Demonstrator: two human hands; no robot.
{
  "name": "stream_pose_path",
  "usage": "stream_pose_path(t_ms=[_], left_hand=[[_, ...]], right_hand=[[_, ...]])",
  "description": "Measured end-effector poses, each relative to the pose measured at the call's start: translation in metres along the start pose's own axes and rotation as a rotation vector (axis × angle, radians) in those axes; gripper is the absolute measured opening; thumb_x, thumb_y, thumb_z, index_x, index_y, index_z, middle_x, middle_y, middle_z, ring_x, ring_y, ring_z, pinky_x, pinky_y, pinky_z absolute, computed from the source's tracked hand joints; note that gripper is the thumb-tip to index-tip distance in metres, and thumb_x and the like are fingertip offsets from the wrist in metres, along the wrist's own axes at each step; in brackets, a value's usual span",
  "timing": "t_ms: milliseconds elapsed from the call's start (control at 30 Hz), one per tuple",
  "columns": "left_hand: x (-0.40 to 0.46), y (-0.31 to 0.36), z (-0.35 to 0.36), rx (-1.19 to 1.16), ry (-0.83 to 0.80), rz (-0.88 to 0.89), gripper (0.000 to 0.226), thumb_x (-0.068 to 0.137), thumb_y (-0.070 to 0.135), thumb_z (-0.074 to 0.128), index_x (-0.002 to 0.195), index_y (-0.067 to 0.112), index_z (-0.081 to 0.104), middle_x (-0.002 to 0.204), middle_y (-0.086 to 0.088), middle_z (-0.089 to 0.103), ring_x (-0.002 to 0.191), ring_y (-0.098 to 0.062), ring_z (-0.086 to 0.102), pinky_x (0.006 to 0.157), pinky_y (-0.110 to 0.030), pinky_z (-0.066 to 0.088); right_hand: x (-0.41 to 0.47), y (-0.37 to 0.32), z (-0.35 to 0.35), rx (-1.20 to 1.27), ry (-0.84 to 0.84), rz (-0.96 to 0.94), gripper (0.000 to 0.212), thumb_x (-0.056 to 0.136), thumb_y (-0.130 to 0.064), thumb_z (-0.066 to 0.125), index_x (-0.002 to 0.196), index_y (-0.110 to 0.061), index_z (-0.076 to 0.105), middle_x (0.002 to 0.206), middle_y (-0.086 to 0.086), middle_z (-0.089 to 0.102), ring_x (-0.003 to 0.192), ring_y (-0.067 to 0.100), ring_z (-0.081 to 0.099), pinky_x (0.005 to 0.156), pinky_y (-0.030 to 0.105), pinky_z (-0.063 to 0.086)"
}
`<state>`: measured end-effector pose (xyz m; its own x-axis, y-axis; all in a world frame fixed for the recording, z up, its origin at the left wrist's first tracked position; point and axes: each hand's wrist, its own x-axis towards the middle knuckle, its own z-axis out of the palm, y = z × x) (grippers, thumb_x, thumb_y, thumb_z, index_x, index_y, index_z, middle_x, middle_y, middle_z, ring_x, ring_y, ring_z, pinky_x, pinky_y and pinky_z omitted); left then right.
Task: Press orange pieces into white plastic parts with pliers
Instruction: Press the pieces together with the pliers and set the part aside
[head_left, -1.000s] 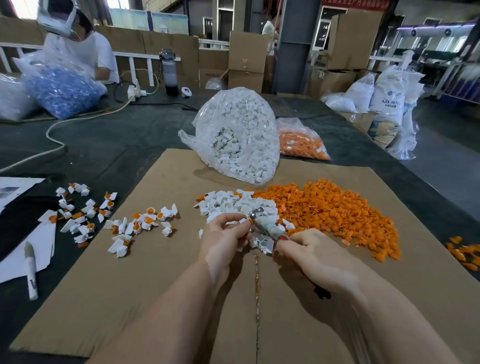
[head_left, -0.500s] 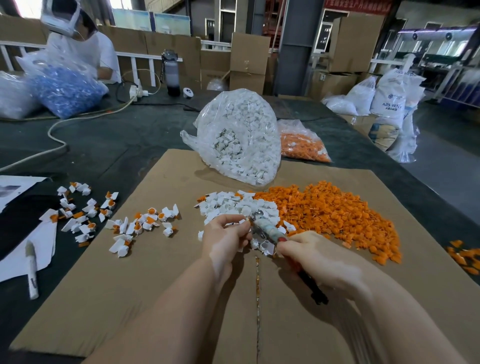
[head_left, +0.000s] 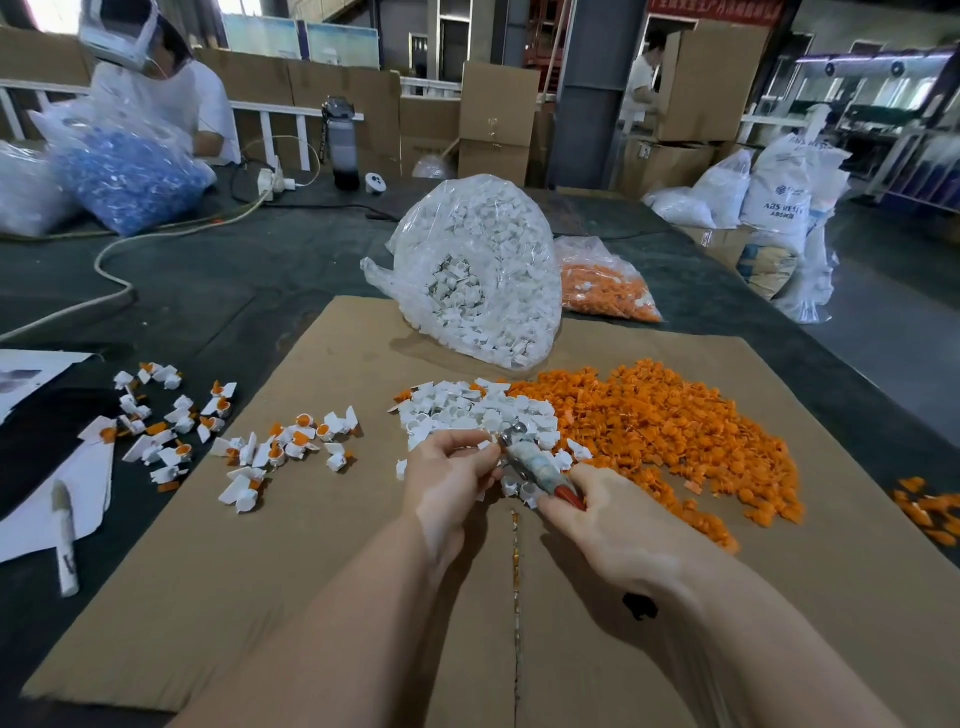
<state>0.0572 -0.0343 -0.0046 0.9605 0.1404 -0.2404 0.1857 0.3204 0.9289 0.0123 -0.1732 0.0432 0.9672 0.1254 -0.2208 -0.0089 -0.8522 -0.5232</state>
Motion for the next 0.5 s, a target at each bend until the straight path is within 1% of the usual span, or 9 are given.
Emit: stream_pose_path(t_ms=[100,200,267,367,500], left_hand=[[-0.0014,0.0004,-0.0003,0.000,-0.001,-0.002,0.017,0.086,-0.005,0.059,0.102,-0.001,0.057,0.068,-0.009,0.058,0.040,-0.001,0.054,0.038,-0.013,0.040],[-0.0020,0.0014,-0.0021,-0.001,-0.003,-0.014,0.019,0.087,-0.005,0.057,0.105,-0.003,0.056,0.071,-0.011,0.058,0.041,-0.002,0.054,0.039,-0.013,0.040],[-0.0021,0.0019,-0.0034,0.000,-0.003,-0.018,0.020,0.087,-0.005,0.057,0.107,-0.004,0.056,0.070,-0.011,0.058,0.042,-0.003,0.053,0.039,-0.013,0.040],[-0.0030,0.0026,-0.0045,0.010,-0.005,-0.018,0.020,0.087,-0.006,0.056,0.107,-0.005,0.056,0.069,-0.011,0.059,0.042,-0.003,0.053,0.039,-0.014,0.040],[-0.0053,0.0030,-0.0039,0.002,-0.003,-0.018,0.019,0.087,-0.007,0.055,0.107,-0.005,0.055,0.068,-0.011,0.057,0.042,-0.004,0.053,0.039,-0.014,0.042]], right_hand=[[-0.0007,0.0010,-0.0002,0.014,-0.006,0.004,0.032,0.095,-0.045,0.044,0.076,-0.019,0.041,0.076,-0.002,0.042,0.062,0.013,0.039,0.054,0.026,0.028],[-0.0020,0.0016,-0.0012,0.051,-0.041,0.012,0.033,0.093,-0.046,0.045,0.078,-0.017,0.045,0.077,-0.001,0.044,0.064,0.015,0.040,0.060,0.029,0.030],[-0.0032,-0.0006,-0.0010,0.049,-0.058,0.014,0.033,0.093,-0.047,0.045,0.075,-0.018,0.042,0.075,-0.001,0.042,0.063,0.015,0.038,0.059,0.029,0.029],[-0.0039,-0.0033,0.0013,0.004,-0.022,0.009,0.034,0.094,-0.047,0.043,0.074,-0.020,0.038,0.075,-0.002,0.041,0.062,0.013,0.037,0.055,0.027,0.028],[-0.0057,-0.0029,0.0051,0.014,0.029,0.001,0.032,0.094,-0.046,0.045,0.075,-0.021,0.037,0.077,-0.003,0.044,0.063,0.011,0.039,0.055,0.026,0.029]])
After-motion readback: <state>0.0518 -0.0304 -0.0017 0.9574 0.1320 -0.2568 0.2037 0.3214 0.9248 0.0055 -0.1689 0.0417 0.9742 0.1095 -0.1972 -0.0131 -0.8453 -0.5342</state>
